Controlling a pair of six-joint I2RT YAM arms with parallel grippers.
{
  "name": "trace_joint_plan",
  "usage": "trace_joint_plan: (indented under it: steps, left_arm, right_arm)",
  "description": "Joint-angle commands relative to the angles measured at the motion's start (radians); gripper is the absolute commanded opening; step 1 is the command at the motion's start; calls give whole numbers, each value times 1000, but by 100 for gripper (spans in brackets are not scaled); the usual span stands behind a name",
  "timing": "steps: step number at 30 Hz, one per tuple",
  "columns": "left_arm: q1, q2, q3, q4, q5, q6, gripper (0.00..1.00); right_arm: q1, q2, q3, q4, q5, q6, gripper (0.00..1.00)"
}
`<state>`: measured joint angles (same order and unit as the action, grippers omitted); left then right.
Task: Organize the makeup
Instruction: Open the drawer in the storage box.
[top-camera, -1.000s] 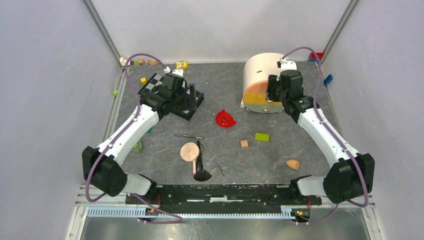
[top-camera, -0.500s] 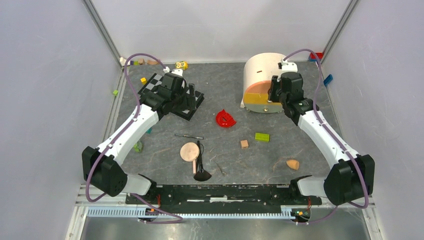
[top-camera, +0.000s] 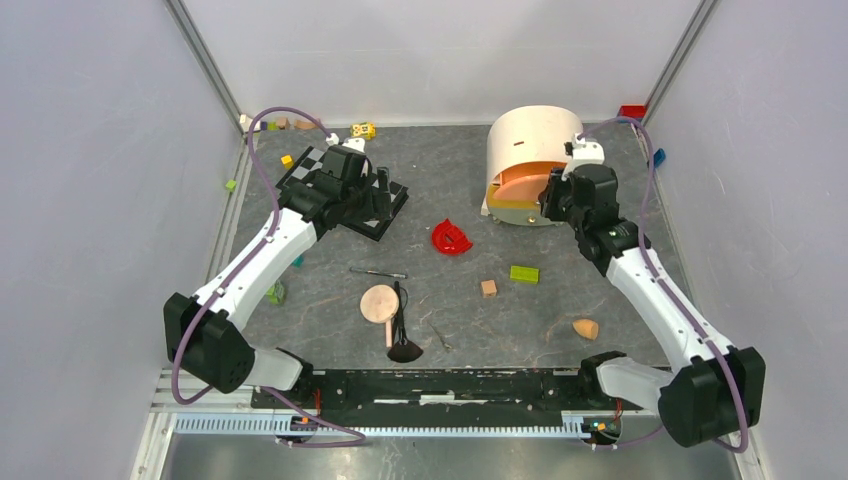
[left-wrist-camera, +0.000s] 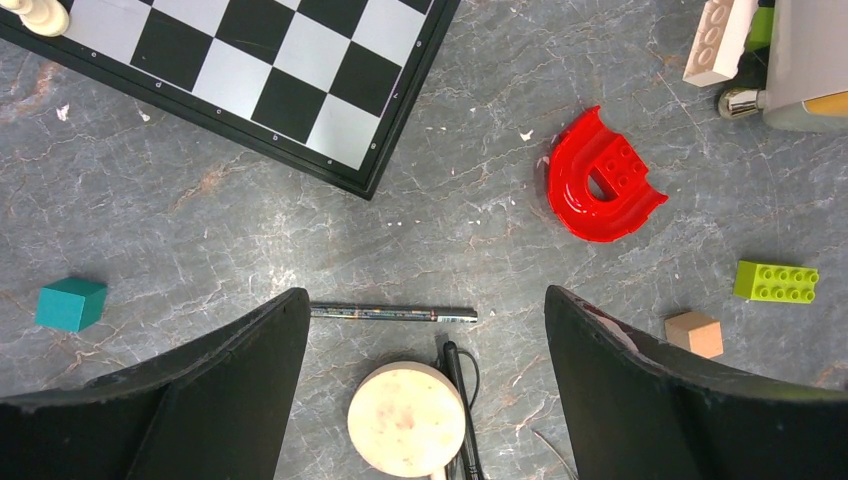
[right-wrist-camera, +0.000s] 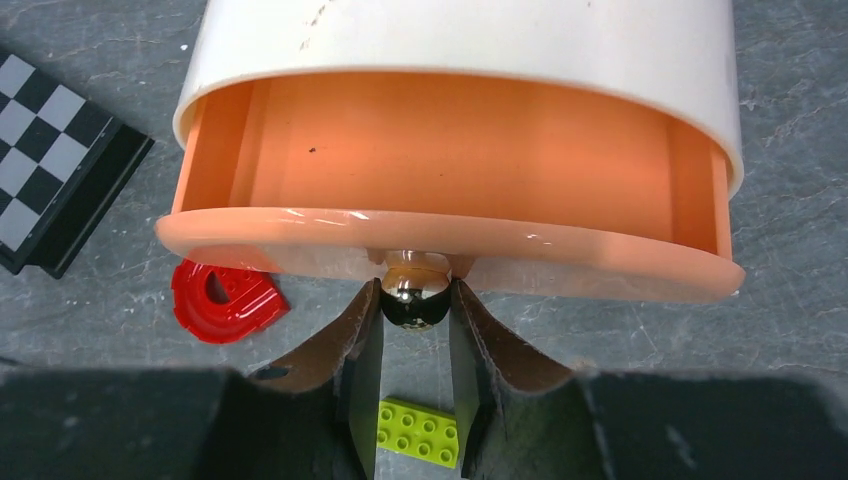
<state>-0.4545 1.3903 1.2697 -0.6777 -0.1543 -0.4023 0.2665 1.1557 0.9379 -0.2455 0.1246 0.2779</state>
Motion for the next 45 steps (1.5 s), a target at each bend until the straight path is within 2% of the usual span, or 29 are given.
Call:
trace_joint_plan:
  steps: [1, 20, 45]
  left_arm:
    - [7, -27, 2, 31, 11, 10, 93]
    - [11, -30, 0, 30, 20, 6, 93]
    - [10, -30, 0, 30, 24, 6, 93]
  right_arm:
    - [-2, -66, -33, -10, -64, 36, 25]
    - [15, -239, -132, -90, -156, 71, 24]
    - [22, -311, -145, -153, -158, 76, 23]
